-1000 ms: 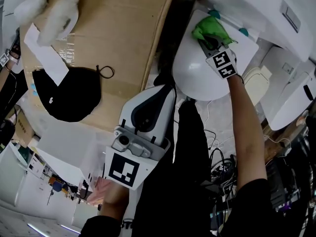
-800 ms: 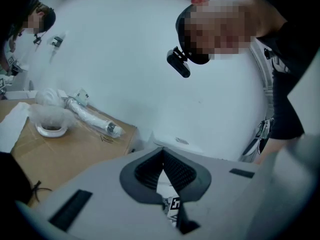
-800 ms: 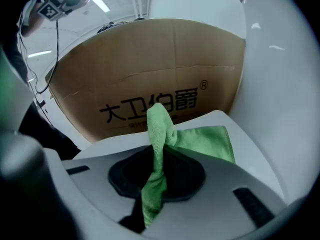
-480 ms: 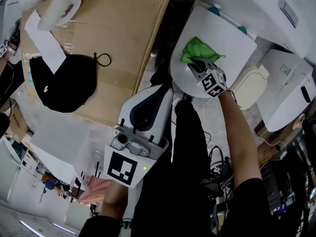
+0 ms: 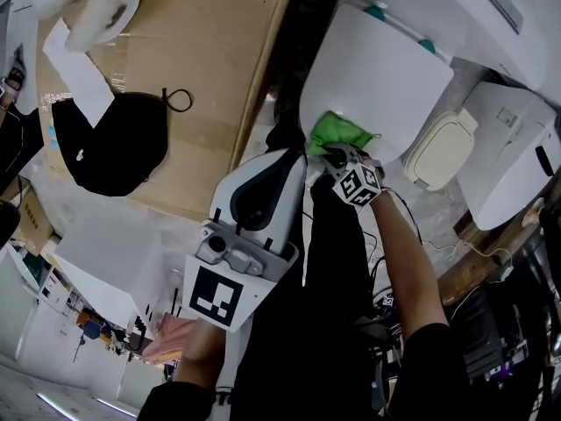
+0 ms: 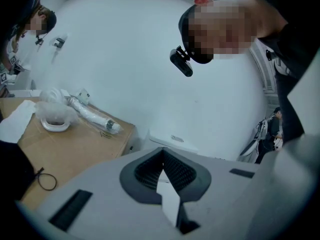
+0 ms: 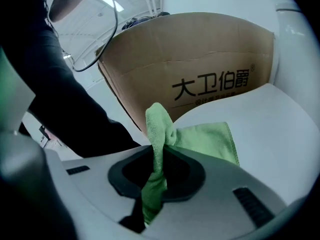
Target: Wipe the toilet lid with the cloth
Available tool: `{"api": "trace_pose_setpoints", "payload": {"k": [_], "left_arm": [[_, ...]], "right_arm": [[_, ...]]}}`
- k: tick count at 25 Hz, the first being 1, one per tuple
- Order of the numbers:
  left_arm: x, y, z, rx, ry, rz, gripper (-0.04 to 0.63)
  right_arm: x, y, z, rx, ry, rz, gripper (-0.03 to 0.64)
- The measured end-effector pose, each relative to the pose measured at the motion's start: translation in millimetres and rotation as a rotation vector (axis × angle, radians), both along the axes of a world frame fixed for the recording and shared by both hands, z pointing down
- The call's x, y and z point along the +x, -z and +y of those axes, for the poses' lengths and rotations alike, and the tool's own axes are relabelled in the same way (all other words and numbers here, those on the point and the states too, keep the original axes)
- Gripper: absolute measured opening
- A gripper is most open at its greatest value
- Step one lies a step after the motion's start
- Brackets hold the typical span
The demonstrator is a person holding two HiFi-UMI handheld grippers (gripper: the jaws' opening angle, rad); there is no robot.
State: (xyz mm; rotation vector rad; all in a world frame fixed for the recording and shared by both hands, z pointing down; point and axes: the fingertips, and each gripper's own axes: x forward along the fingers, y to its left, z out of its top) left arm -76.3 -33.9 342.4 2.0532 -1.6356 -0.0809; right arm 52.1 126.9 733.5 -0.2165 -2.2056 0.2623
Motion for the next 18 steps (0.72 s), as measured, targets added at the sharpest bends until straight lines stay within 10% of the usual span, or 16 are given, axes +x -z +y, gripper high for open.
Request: {"api": "trace_pose_setpoints", "payload": {"k": [8, 18], "left_arm": [[10, 3, -4, 0.014, -0.043, -0.035, -0.002], [27, 6, -14, 0.021, -0.107, -0.021, -0.002]], "right_arm": [[1, 20, -17, -0.094, -0.057, -0.041, 0.051], [19, 121, -148, -0.129, -0.603, -0.33, 0.051]]}}
